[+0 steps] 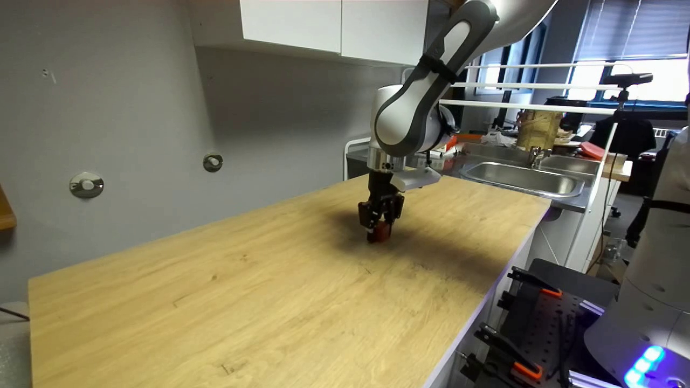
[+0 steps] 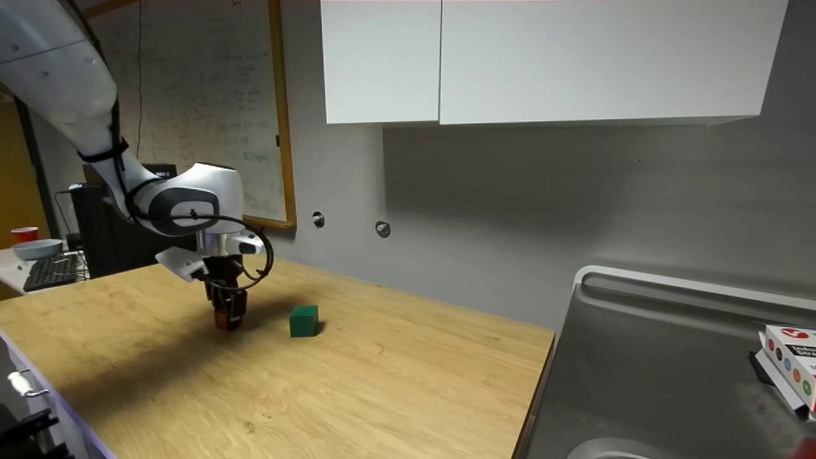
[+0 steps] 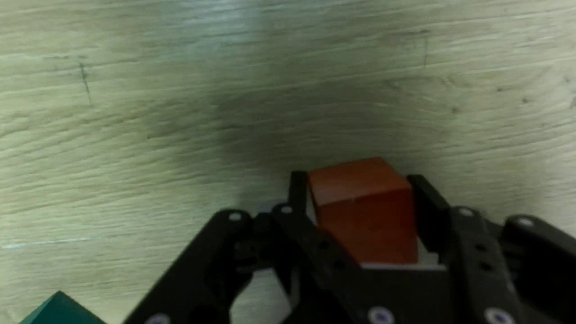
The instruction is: Put the orange block on the green one
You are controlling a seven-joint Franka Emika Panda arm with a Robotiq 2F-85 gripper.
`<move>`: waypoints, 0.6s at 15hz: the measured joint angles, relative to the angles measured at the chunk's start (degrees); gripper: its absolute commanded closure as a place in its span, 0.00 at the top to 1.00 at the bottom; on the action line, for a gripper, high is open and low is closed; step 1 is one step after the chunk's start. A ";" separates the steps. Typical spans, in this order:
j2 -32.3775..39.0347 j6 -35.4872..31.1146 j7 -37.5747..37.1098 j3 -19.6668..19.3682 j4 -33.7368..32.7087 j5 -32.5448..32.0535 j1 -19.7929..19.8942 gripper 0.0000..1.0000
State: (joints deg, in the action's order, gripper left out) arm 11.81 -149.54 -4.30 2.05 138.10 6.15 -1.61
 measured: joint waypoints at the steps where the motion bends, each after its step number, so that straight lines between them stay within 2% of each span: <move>1: 0.26 0.07 0.05 -0.03 -0.63 0.00 0.09 0.20; 9: 0.35 0.22 0.29 -0.53 -4.63 -0.01 0.93 0.18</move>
State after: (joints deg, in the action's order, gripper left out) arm 12.16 -149.32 -4.00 1.52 133.47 6.14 -0.68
